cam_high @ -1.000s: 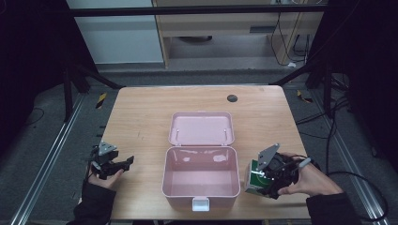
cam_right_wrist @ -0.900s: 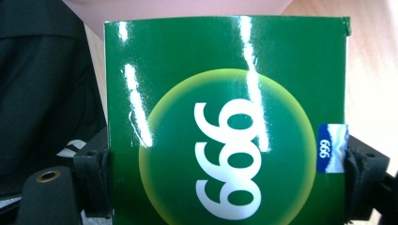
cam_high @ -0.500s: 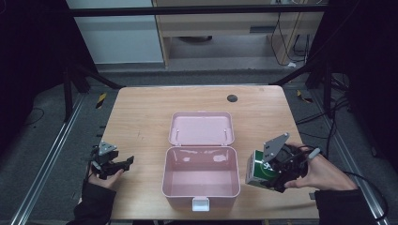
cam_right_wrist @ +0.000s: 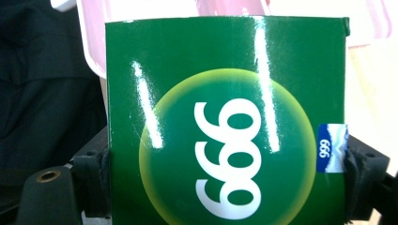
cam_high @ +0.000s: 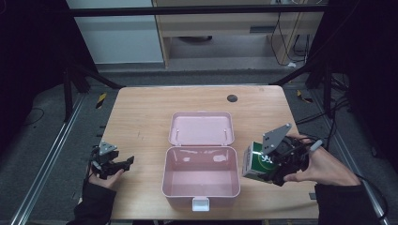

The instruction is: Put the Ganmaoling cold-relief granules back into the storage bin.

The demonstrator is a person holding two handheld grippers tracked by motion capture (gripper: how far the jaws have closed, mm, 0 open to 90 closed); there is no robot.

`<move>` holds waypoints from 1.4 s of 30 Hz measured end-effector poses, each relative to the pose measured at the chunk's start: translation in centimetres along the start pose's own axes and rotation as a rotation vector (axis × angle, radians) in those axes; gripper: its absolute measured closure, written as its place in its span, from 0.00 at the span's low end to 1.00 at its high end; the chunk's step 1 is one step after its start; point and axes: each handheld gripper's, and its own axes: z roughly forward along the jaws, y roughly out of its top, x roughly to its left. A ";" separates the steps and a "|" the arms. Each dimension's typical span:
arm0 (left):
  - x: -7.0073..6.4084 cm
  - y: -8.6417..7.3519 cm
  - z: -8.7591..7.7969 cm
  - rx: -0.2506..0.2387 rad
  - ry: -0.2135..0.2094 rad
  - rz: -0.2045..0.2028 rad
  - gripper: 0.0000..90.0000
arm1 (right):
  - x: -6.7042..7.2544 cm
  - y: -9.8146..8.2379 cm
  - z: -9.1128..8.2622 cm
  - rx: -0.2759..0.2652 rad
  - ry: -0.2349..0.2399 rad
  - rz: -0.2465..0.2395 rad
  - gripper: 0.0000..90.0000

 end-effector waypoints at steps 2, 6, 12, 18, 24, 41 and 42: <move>0.0 0.0 0.0 -0.001 -0.001 -0.001 0.33 | -0.1 0.5 -0.3 -0.008 -0.001 -0.008 0.18; 0.0 0.0 0.0 -0.001 -0.002 -0.004 0.32 | -0.1 1.5 -0.9 -0.007 -0.006 -0.014 0.18; 0.0 0.0 0.0 0.000 -0.002 -0.002 0.33 | -0.1 2.4 -1.2 -0.011 0.001 -0.023 0.18; 0.0 0.0 0.0 0.002 -0.002 -0.002 0.33 | 0.0 3.8 -0.5 -0.011 0.017 -0.050 0.18; 0.1 0.0 0.0 0.001 -0.002 -0.004 0.33 | 0.1 5.0 0.0 -0.009 0.027 -0.065 0.18; 0.1 0.0 -0.1 -0.002 0.000 -0.003 0.33 | 0.8 7.8 2.9 -0.043 0.075 -0.108 0.18; 0.1 0.0 -0.1 -0.002 0.000 -0.002 0.33 | 0.8 7.9 3.1 -0.045 0.078 -0.110 0.18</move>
